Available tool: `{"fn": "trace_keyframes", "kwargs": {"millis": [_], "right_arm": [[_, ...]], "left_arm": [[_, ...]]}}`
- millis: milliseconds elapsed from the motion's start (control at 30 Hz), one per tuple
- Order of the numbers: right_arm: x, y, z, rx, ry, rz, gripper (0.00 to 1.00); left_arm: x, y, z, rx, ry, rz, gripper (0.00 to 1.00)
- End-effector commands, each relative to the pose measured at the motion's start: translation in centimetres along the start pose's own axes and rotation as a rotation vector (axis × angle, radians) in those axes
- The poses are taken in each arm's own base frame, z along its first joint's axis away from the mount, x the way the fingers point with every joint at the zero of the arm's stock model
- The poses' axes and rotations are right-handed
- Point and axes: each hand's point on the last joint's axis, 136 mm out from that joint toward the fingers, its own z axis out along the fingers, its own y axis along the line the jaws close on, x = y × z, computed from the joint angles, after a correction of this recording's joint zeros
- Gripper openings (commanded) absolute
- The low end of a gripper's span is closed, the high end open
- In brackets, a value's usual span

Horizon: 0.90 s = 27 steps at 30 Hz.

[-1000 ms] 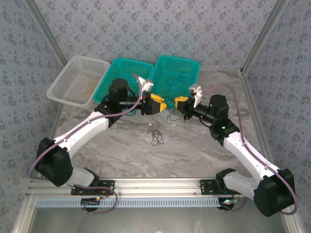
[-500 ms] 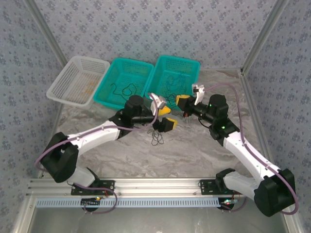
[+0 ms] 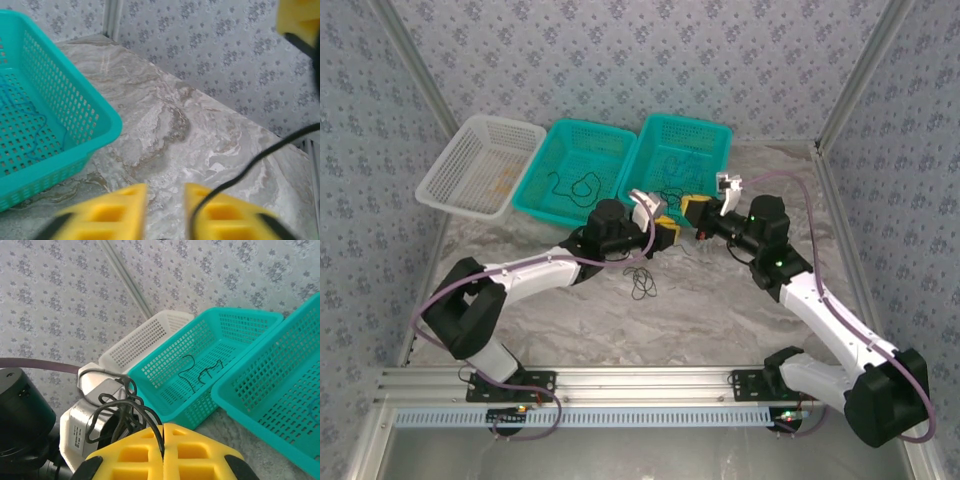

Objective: Untangle the cables

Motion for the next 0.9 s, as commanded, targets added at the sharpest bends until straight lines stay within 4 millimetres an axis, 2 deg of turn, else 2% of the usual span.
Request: {"fn": "trace_keyframes", "kwargs": {"millis": [0, 100, 167, 233, 333, 467, 600, 667, 767, 867], "right_arm": [[-1.9, -1.2, -1.8, 0.123, -0.064, -0.028, 0.0], [-1.6, -5.8, -4.6, 0.367, -0.065, -0.021, 0.0], [-1.1, -9.0, -7.0, 0.516, -0.061, 0.006, 0.0], [-0.6, -11.3, -9.1, 0.62, -0.067, 0.03, 0.0], [0.2, -13.8, -11.4, 0.715, -0.073, 0.069, 0.0], [0.9, -15.7, -13.2, 0.778, -0.101, 0.12, 0.0], [1.2, -16.3, -13.4, 0.786, -0.099, 0.142, 0.0], [1.5, -15.9, -12.4, 0.73, -0.074, 0.137, 0.0], [1.2, -12.5, -8.6, 0.447, -0.048, 0.108, 0.0], [1.2, -9.4, -5.3, 0.288, 0.0, 0.044, 0.0]], "left_arm": [[-3.3, 2.7, -1.7, -0.109, -0.137, -0.077, 0.0], [-3.4, 8.3, -5.8, -0.29, -0.225, -0.27, 0.0], [-2.7, 12.3, -9.9, -0.47, -0.294, -0.378, 0.0], [-2.0, 15.3, -13.7, -0.634, -0.333, -0.463, 0.0], [-2.4, 16.8, -17.4, -0.696, -0.37, -0.507, 0.0], [-4.2, 16.4, -19.7, -0.741, -0.393, -0.472, 0.0], [-5.5, 16.5, -21.7, -0.771, -0.441, -0.491, 0.0], [-6.1, 16.7, -22.6, -0.773, -0.464, -0.52, 0.0], [-7.9, 16.2, -22.2, -0.697, -0.45, -0.525, 0.0], [-9.2, 15.8, -21.0, -0.662, -0.37, -0.499, 0.0]]}}
